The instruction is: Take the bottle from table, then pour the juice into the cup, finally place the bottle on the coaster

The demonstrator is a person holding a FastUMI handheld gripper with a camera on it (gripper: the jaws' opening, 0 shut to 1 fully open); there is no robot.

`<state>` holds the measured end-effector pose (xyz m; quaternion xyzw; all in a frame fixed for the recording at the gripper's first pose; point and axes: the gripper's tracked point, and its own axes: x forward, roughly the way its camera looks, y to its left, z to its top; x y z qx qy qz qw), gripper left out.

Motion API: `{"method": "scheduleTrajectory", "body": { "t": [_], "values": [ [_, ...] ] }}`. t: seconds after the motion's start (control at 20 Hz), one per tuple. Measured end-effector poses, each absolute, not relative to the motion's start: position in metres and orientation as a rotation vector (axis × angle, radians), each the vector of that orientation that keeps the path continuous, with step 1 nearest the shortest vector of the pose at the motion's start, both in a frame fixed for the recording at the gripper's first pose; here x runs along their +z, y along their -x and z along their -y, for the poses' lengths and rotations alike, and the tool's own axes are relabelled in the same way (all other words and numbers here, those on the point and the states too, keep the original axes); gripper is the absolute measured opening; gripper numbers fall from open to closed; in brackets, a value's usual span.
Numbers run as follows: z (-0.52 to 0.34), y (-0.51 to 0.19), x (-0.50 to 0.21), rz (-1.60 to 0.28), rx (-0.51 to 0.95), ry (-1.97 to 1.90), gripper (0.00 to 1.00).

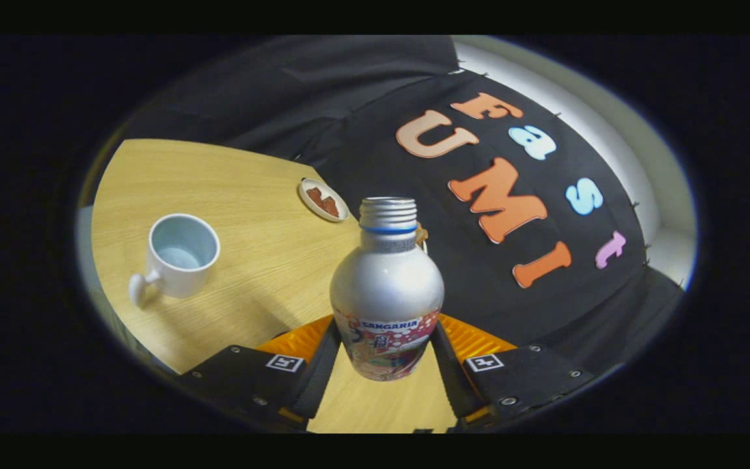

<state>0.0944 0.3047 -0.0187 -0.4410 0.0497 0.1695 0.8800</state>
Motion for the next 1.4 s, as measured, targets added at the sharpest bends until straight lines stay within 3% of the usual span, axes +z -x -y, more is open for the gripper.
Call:
{"method": "scheduleTrajectory", "body": {
  "t": [0.6,1.4],
  "values": [
    [-0.276,-0.124,-0.074,-0.272,0.435,0.264,0.76],
    [-0.287,-0.143,-0.113,-0.293,0.477,0.109,0.76]
  ]
}}
